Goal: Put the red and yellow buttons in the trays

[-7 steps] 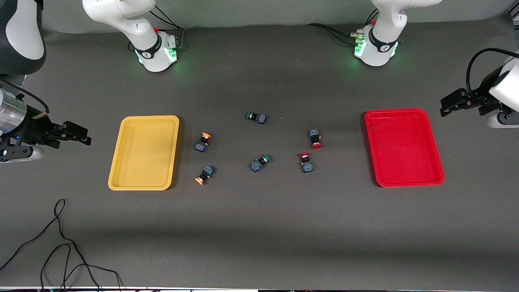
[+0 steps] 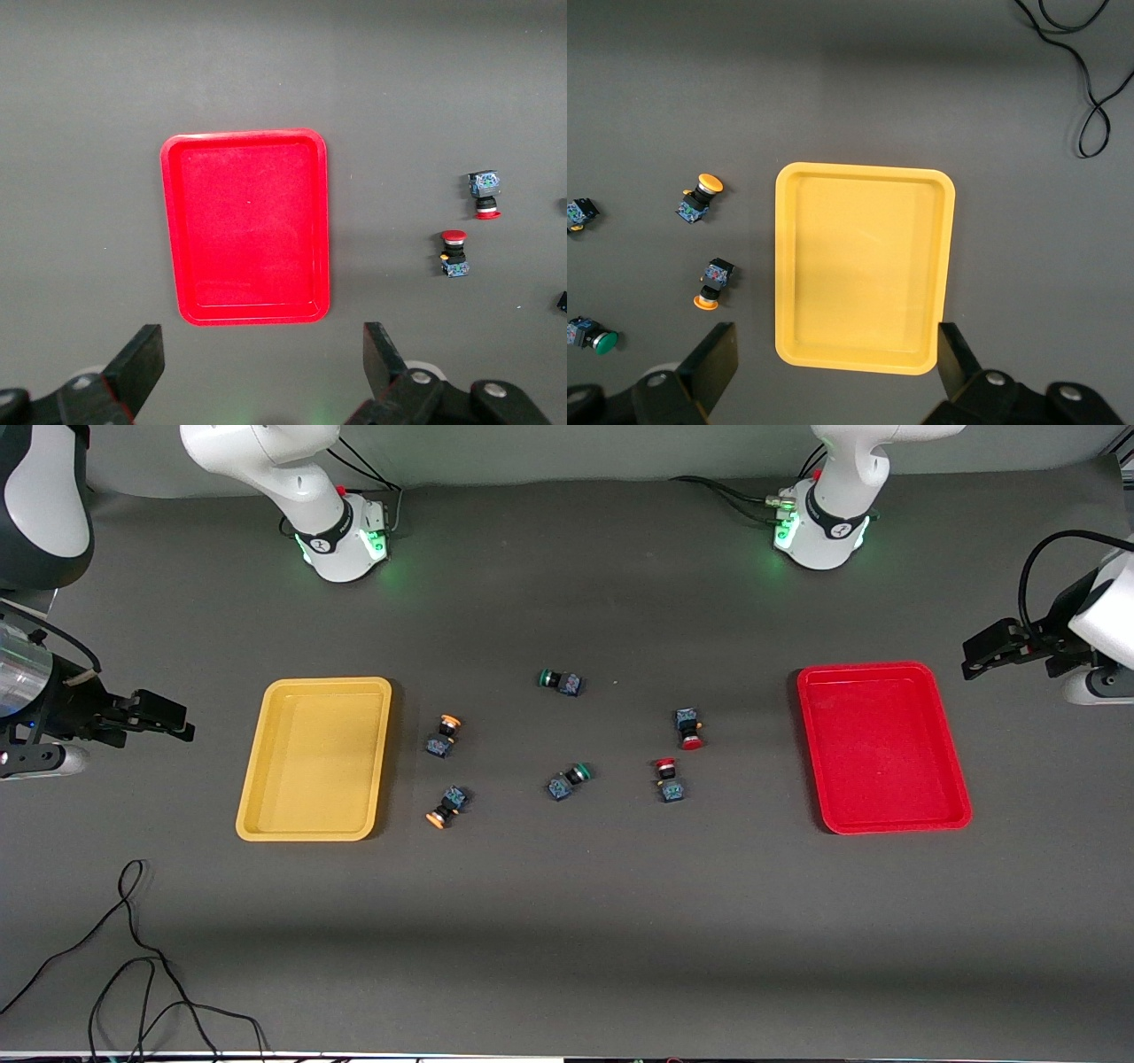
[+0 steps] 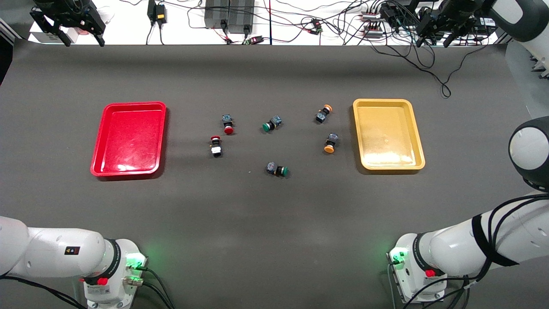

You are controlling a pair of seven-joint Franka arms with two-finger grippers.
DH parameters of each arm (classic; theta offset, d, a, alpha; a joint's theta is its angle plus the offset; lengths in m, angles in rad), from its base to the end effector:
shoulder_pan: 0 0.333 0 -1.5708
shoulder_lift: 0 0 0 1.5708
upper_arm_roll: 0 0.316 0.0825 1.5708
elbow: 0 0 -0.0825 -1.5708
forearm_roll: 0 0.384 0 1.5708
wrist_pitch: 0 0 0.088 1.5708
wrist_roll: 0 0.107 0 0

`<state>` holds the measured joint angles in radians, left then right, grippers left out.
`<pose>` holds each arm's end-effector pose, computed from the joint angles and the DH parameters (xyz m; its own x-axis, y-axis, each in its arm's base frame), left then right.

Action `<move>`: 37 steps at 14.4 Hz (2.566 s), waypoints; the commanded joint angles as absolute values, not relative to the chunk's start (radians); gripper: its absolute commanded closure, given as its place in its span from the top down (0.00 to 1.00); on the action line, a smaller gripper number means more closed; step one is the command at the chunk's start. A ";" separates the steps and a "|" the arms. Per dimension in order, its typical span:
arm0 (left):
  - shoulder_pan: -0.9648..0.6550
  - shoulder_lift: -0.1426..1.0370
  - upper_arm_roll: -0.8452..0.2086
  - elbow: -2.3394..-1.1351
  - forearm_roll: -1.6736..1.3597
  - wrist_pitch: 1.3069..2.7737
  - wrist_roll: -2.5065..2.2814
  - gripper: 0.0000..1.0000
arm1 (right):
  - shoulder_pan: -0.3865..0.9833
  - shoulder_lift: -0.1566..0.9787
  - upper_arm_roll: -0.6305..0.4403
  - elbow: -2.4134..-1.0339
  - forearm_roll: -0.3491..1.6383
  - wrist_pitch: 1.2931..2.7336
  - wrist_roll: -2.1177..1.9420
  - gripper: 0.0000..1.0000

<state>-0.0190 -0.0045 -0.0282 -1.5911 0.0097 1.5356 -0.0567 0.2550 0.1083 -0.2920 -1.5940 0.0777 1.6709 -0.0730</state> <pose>0.5482 -0.0249 0.6144 0.9987 0.0099 -0.0503 0.0093 -0.9999 -0.0127 0.5914 -0.0062 0.5626 0.9993 0.0289 -0.0235 0.0278 -0.9985 -0.0478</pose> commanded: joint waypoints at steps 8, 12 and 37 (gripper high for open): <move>-0.020 -0.009 -0.029 -1.580 0.005 1.513 -0.071 1.00 | 0.298 0.159 -0.285 -1.583 0.178 1.638 -0.038 1.00; -0.020 -0.008 -0.029 -1.580 0.005 1.513 -0.071 1.00 | 0.340 0.201 -0.282 -1.585 0.201 1.663 0.033 1.00; -0.557 -0.003 -0.037 -2.191 -0.018 2.254 -0.701 1.00 | 0.788 0.449 -0.287 -2.175 0.192 2.514 0.557 1.00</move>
<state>-0.5277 0.0104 -0.0536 -2.0434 -0.0196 2.0944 -0.6906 0.7858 0.4118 -0.2745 -2.1741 0.1814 2.4698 0.5430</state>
